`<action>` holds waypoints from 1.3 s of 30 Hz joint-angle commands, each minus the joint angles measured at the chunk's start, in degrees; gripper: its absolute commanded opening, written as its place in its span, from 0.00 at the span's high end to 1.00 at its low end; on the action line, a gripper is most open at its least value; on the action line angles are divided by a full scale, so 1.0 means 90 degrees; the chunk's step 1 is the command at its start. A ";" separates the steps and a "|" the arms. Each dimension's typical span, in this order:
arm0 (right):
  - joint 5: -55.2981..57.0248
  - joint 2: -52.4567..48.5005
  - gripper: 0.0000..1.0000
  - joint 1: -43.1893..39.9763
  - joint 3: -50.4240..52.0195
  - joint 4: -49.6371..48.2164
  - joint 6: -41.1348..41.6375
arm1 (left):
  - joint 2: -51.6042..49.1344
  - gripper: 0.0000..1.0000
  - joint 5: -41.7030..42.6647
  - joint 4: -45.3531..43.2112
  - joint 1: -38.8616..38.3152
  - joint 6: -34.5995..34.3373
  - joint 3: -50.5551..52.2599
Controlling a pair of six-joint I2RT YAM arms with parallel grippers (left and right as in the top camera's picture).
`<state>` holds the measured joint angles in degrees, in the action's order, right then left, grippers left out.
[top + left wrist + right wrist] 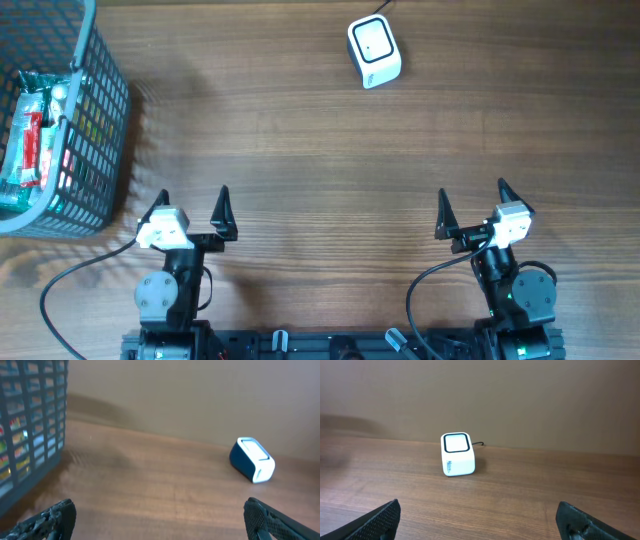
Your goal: Scan the item barcode
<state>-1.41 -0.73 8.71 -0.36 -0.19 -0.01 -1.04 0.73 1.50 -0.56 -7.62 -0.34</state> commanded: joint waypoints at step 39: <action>0.0027 -0.0007 0.00 -0.0019 0.0007 -0.0015 0.0019 | -0.7623 0.00 0.0663 0.6764 0.0053 0.0134 -1.0095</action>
<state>-1.43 -0.91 8.71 -0.36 -0.03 -0.01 -70.19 8.86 65.65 -0.56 -8.78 -90.50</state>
